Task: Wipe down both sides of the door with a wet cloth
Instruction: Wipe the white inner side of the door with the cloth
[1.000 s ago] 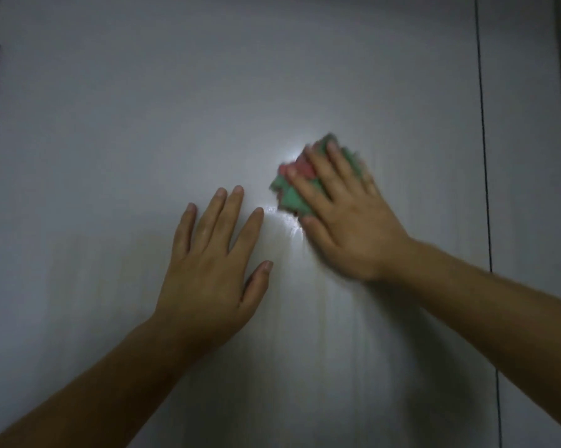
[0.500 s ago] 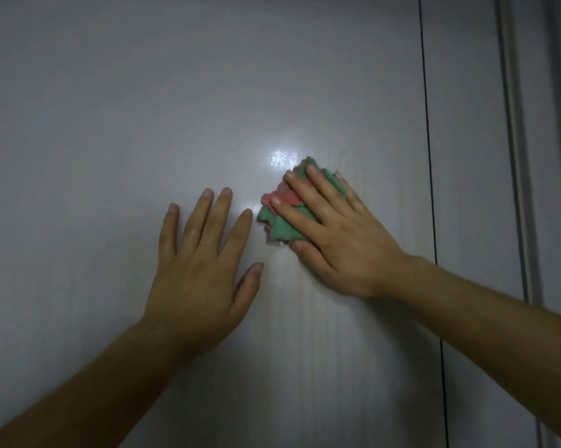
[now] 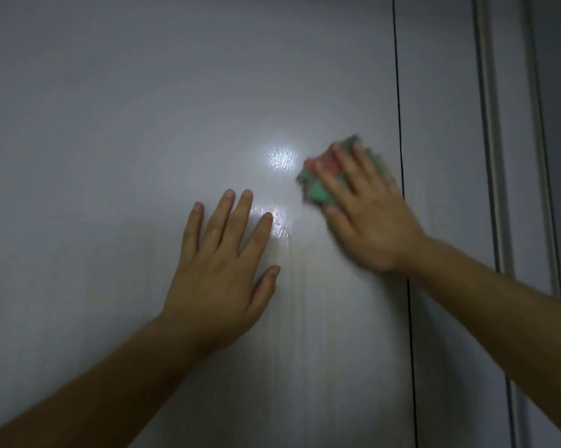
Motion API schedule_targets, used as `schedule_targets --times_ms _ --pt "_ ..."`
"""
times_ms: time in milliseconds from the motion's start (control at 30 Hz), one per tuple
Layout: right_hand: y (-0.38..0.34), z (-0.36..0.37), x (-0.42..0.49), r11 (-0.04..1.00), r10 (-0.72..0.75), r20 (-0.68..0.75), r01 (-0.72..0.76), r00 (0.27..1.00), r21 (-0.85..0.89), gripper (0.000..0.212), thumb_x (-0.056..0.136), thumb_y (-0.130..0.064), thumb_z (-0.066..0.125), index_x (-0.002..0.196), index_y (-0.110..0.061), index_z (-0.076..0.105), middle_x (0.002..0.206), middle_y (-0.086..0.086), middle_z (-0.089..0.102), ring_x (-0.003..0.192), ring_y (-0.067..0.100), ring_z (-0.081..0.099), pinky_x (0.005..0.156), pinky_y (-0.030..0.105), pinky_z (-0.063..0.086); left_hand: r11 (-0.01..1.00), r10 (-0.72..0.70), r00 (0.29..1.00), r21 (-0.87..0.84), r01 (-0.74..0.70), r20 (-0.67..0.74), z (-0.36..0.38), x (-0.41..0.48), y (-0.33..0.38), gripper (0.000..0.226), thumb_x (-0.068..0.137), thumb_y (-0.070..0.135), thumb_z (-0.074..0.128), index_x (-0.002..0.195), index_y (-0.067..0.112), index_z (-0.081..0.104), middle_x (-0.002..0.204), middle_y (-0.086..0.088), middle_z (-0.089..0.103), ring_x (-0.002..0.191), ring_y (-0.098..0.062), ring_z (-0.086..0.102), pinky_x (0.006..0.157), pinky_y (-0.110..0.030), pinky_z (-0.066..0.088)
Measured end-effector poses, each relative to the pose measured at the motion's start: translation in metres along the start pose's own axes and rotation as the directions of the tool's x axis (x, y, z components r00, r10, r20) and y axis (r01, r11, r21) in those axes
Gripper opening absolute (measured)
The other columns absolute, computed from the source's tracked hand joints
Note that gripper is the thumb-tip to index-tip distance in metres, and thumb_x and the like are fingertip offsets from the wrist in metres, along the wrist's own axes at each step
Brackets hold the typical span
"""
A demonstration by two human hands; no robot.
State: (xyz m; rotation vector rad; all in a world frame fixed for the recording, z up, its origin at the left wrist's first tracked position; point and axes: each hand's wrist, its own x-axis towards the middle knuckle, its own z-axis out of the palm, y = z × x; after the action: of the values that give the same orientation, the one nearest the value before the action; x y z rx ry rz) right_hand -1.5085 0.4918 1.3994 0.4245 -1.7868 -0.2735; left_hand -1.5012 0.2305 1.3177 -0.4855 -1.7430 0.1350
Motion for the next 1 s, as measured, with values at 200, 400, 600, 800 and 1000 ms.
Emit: schedule_targets --times_ms 200,400,600,800,1000 --pt "0.001 0.003 -0.009 0.989 0.143 -0.051 -0.140 0.988 0.050 0.064 0.105 -0.049 0.019 0.164 -0.030 0.001 0.172 0.009 -0.002 0.158 0.031 -0.010 0.126 0.056 0.001 0.996 -0.088 0.996 -0.017 0.087 -0.027 0.000 0.004 0.016 0.068 0.100 0.048 0.035 0.153 0.007 0.045 0.166 -0.024 0.028 0.156 -0.041 0.021 0.123 -0.068 0.014" --pt "0.021 0.009 -0.054 0.999 0.032 0.024 -0.033 0.999 0.031 0.063 0.106 -0.049 0.022 0.162 -0.035 -0.002 0.172 0.004 -0.005 0.158 0.026 -0.012 0.127 0.053 -0.001 0.999 0.009 1.000 -0.038 -0.008 0.025 0.005 0.021 0.047 0.071 0.102 0.050 0.029 0.159 0.009 0.036 0.171 -0.016 0.019 0.160 -0.033 0.012 0.125 -0.066 0.011" --pt "0.035 0.006 -0.047 0.963 0.256 -0.031 -0.252 0.966 0.094 0.063 0.106 -0.049 0.018 0.163 -0.033 -0.006 0.172 0.005 -0.010 0.157 0.027 -0.017 0.127 0.051 -0.009 0.994 0.093 0.995 -0.063 -0.090 0.039 0.011 0.038 0.080 0.069 0.102 0.049 0.027 0.159 0.012 0.038 0.170 -0.016 0.023 0.159 -0.033 0.015 0.127 -0.060 0.015" --pt "0.033 0.019 -0.116 0.979 0.167 0.041 -0.171 0.985 0.115 0.062 0.106 -0.050 0.019 0.162 -0.038 -0.007 0.172 0.002 -0.010 0.157 0.024 -0.016 0.126 0.047 -0.012 0.993 0.114 0.988 -0.047 -0.110 0.106 0.014 0.039 0.096 0.071 0.102 0.052 0.023 0.162 0.014 0.032 0.172 -0.015 0.015 0.160 -0.032 0.010 0.127 -0.059 0.014" --pt "0.087 0.001 -0.043 0.909 0.386 -0.022 -0.376 0.922 0.178 0.062 0.107 -0.051 0.015 0.162 -0.035 -0.009 0.171 0.003 -0.013 0.156 0.025 -0.019 0.126 0.050 -0.012 0.994 0.092 0.993 -0.067 -0.086 0.077 0.014 0.045 0.106 0.070 0.101 0.051 0.024 0.158 0.013 0.040 0.169 -0.018 0.025 0.158 -0.036 0.019 0.124 -0.063 0.021"
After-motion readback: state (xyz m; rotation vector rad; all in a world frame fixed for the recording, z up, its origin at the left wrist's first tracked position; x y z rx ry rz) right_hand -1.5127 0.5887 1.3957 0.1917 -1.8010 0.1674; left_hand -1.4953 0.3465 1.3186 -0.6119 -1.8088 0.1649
